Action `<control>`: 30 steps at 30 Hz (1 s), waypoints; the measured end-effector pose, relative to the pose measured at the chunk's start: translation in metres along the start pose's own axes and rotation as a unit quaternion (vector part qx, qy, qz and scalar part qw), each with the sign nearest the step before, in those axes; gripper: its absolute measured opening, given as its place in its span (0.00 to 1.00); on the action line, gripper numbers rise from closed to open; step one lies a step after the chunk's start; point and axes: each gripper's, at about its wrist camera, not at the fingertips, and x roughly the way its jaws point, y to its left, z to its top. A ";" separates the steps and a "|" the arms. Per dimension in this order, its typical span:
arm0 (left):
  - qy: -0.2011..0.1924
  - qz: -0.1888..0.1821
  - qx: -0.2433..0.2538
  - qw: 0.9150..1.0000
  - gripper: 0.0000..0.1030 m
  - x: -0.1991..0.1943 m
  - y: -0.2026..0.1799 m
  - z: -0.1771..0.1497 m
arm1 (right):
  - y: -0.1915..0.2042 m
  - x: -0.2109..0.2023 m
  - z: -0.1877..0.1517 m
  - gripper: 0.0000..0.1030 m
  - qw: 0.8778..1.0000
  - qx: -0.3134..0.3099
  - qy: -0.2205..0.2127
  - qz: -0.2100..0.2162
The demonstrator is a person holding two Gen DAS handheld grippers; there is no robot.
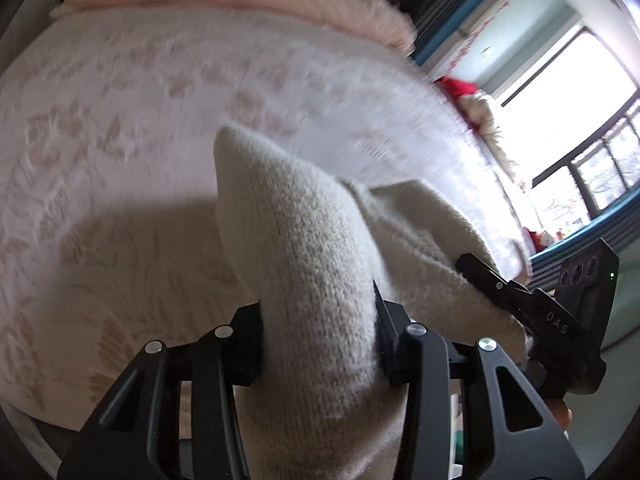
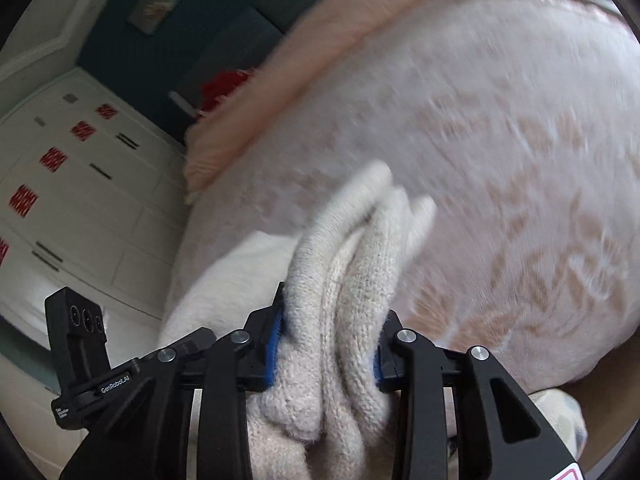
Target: Fold small clothes
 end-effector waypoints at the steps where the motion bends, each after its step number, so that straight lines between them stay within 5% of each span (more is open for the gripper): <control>1: -0.014 -0.008 0.009 1.000 0.40 -0.019 -0.003 0.003 | 0.011 -0.008 0.003 0.31 1.000 -0.009 -0.010 0.004; 9: -0.129 -0.023 0.070 0.989 0.40 -0.144 -0.007 0.030 | 0.135 -0.060 0.025 0.31 0.986 -0.116 -0.094 0.070; 14: -0.187 0.013 0.098 0.977 0.43 -0.194 0.024 0.047 | 0.192 -0.030 0.028 0.35 0.978 -0.159 -0.101 0.093; 16: -0.187 0.041 0.100 0.976 0.56 -0.186 0.053 0.052 | 0.195 0.004 0.025 0.55 0.979 -0.163 -0.084 0.084; 19: -0.155 0.091 0.059 0.982 0.87 -0.143 0.116 0.049 | 0.168 0.082 0.008 0.59 0.988 -0.149 -0.035 -0.009; 20: -0.137 0.120 0.028 0.983 0.87 -0.125 0.143 0.041 | 0.150 0.112 -0.007 0.59 0.988 -0.139 0.005 -0.072; 21: -0.106 0.144 0.001 0.984 0.86 -0.108 0.168 0.031 | 0.141 0.122 -0.016 0.53 0.987 -0.132 0.024 -0.089; 25: -0.087 0.128 -0.070 0.986 0.84 -0.098 0.215 -0.012 | 0.125 0.123 -0.057 0.52 0.992 -0.098 0.066 -0.053; 30: -0.091 0.132 -0.059 0.985 0.85 -0.087 0.206 -0.028 | 0.156 0.140 -0.063 0.61 0.982 -0.157 0.077 -0.071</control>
